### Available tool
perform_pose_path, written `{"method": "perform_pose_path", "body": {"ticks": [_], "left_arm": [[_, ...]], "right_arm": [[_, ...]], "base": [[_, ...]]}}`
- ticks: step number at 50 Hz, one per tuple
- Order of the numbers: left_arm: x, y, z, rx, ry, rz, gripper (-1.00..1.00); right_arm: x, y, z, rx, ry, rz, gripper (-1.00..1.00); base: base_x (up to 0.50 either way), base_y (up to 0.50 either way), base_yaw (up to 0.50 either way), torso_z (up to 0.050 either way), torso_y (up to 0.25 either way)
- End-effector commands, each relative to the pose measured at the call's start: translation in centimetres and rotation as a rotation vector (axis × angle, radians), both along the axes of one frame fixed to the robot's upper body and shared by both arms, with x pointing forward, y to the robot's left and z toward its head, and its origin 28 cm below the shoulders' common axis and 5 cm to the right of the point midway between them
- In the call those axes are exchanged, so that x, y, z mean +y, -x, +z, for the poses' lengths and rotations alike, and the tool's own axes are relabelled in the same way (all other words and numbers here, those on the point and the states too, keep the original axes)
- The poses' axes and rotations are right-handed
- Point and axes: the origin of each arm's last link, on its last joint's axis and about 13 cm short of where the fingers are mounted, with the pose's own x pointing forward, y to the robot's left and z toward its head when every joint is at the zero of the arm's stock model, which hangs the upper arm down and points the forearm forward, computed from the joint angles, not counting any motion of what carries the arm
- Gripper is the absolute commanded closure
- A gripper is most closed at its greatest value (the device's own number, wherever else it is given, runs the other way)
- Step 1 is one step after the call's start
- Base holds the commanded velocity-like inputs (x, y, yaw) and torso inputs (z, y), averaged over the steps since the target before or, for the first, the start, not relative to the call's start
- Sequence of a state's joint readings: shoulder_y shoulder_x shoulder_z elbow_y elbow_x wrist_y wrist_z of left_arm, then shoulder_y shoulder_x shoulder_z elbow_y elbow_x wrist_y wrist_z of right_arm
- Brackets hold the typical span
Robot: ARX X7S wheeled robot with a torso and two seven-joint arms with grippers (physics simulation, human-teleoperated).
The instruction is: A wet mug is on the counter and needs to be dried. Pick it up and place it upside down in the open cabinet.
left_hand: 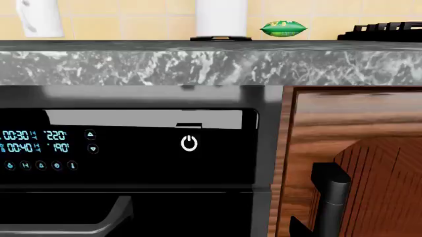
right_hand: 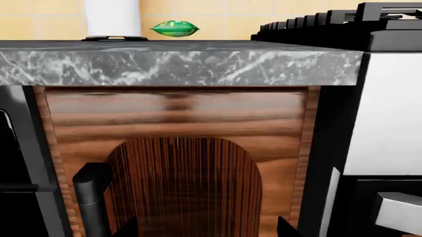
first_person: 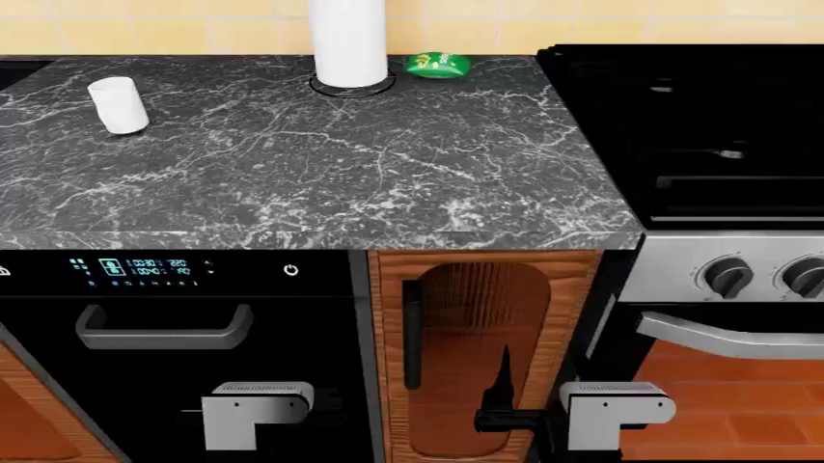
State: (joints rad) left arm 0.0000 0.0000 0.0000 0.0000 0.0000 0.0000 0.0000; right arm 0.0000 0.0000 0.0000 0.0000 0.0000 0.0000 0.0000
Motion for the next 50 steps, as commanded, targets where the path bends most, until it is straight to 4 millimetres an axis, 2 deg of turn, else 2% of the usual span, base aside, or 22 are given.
{"method": "perform_pose_path", "body": {"ticks": [1, 5, 26, 42, 44, 50], "left_arm": [[0.0, 0.1, 0.1, 0.006, 0.04, -0.018, -1.0], [0.1, 0.1, 0.6, 0.035, 0.116, -0.037, -1.0], [0.1, 0.3, 1.0, 0.025, 0.116, -0.088, -1.0], [0.3, 0.0, 1.5, -0.002, 0.138, -0.086, -1.0], [0.4, 0.2, 1.6, -0.029, 0.174, -0.089, -1.0], [0.3, 0.2, 1.2, 0.006, 0.139, -0.063, -1.0]], "right_arm": [[0.1, -0.1, -0.1, 0.007, -0.013, 0.004, -1.0], [0.2, -0.4, -0.2, 0.02, -0.017, -0.003, -1.0], [0.0, -0.6, -0.4, 0.015, -0.047, -0.052, -1.0], [0.0, -0.6, -0.2, 0.028, -0.072, -0.023, -1.0], [0.0, -0.4, -0.3, 0.033, -0.075, -0.011, -1.0], [0.0, -0.3, -0.3, 0.034, -0.075, -0.004, -1.0]], "base": [[0.0, 0.0, 0.0, 0.0, 0.0], [0.0, 0.0, 0.0, 0.035, 0.0], [0.0, 0.0, 0.0, 0.05, 0.0], [0.0, 0.0, 0.0, 0.05, 0.004], [0.0, 0.31, 0.0, 0.05, 0.005], [0.0, 0.5, 0.0, 0.0, 0.0]]}}
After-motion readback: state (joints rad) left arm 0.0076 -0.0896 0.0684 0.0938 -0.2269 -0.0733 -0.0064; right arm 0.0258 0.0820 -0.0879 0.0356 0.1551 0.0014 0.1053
